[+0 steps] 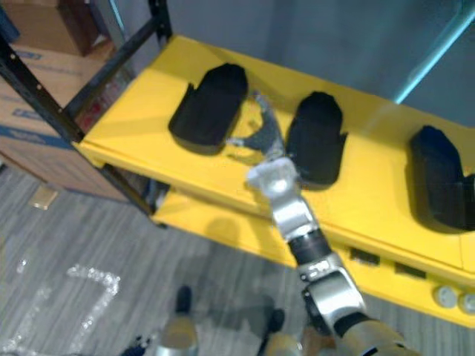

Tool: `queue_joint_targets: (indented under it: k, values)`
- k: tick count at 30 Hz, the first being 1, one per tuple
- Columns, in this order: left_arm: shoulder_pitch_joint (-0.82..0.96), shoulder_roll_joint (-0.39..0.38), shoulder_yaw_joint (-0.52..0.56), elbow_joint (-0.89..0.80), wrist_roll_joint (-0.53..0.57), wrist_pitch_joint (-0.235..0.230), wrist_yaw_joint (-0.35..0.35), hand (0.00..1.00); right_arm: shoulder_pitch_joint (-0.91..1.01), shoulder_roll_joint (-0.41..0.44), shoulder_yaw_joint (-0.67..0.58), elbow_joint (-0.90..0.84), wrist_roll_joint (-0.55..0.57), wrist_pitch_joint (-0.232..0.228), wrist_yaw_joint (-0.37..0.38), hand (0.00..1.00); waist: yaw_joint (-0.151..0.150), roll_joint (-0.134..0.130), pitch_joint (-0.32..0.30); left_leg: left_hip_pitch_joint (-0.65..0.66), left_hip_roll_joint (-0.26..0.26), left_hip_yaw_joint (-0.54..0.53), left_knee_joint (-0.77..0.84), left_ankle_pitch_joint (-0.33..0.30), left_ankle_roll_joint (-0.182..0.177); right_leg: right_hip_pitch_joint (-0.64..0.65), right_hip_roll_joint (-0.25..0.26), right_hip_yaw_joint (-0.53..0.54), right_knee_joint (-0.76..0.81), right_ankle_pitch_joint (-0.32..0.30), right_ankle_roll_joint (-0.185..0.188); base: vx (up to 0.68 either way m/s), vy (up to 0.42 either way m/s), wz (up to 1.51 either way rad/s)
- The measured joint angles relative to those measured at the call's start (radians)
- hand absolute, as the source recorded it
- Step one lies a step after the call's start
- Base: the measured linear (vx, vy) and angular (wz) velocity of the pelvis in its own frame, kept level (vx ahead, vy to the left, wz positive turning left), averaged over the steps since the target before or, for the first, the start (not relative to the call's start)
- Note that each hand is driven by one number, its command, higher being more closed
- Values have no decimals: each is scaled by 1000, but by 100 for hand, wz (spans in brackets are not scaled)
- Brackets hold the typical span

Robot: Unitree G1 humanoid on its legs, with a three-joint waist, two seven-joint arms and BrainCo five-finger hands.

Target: Walk over and take plastic housings, then place them on the shelf

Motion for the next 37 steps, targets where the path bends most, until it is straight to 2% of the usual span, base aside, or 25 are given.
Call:
queue_joint_targets:
  k: [1, 3, 5, 7, 12, 14, 16, 19, 23, 25, 28, 33, 37]
  values:
    - [9, 8, 1, 6, 7, -1, 1, 0, 14, -14, -16, -73, 0, -21, -20, 0, -13, -13, -20, 3, 0, 16, 0, -4, -2, -2, 1, 18, -9, 5, 1, 30, 7, -30]
    - [9, 14, 2, 19, 30, -4, 3, 0, 35, -29, -43, -154, 0, -48, -39, 0, -26, -21, -43, 18, 0, 35, 0, -10, -3, -1, 2, 32, -14, 8, 1, 34, 4, -29]
    - [9, 17, 2, 38, 47, -6, 6, 0, 77, -45, -67, -228, 0, -74, -59, 0, -36, -24, -73, 33, 0, 56, -1, -16, -2, -2, 2, 51, -14, 8, 1, 26, 8, -28]
    - [13, 18, 5, 40, 67, -6, 15, 0, 138, -65, -103, -289, 1, -103, -90, 0, -60, -22, -105, 39, 1, 71, -4, -20, -3, -3, 2, 61, -14, 8, 1, 0, 8, -19]
    - [10, 14, 13, 51, 65, -6, 31, 0, 327, -85, -253, -353, 21, -141, -145, 0, -89, -21, -157, 64, 3, 114, -7, -33, -9, -20, 6, 109, -11, 6, 2, -35, 9, -28]
    - [7, 2, 40, 79, 65, -4, 60, 0, 450, -91, -354, -353, 110, -212, -163, 0, -101, -18, -186, 76, 4, 136, -7, -37, -11, -23, 7, 131, -9, 3, -1, -15, 9, -25]
    - [17, -5, 49, 82, 62, 5, 76, 0, 547, -91, -404, -353, 170, -263, -160, 0, -120, -15, -198, 85, 4, 139, -7, -38, -11, -21, 8, 133, -7, 1, -2, -5, 4, -10]
    - [25, -10, 50, 93, 55, 12, 97, 0, 705, -66, -442, -315, 239, -311, -138, 0, -147, -5, -214, 96, 6, 147, -7, -50, -16, -12, 10, 137, -9, -1, -4, -12, 5, -6]
    - [20, -25, 76, 117, 29, 29, 110, 0, 827, 18, -457, -136, 257, -307, -98, 0, -149, 11, -233, 107, 5, 161, -7, -60, -19, -2, 9, 144, -20, -2, -5, -18, 13, -6]
    - [21, -36, 80, 118, 16, 40, 110, 0, 879, 76, -457, -31, 277, -307, -93, 0, -149, 28, -244, 107, 4, 164, -7, -63, -18, -1, 8, 147, -25, -2, -5, 0, 0, 0]
    - [20, -53, 94, 118, 16, 61, 110, 0, 915, 118, -456, 50, 276, -302, -94, 0, -149, 50, -258, 108, 3, 167, -7, -67, -18, 3, 8, 148, -26, -2, -5, 45, 15, -1]
    - [21, -74, 129, 119, -21, 84, 102, 0, 941, 151, -461, 247, 314, -225, -93, 0, -145, 67, -270, 127, 4, 176, -7, -76, -22, 20, 8, 147, -27, -8, -9, 43, 16, -3]
    - [17, -78, 152, 122, -23, 104, 82, 0, 939, 165, -517, 517, 435, -187, -60, 0, -143, 69, -275, 142, 4, 189, -7, -86, -22, 31, 8, 152, -30, -14, -8, 53, 18, -6]
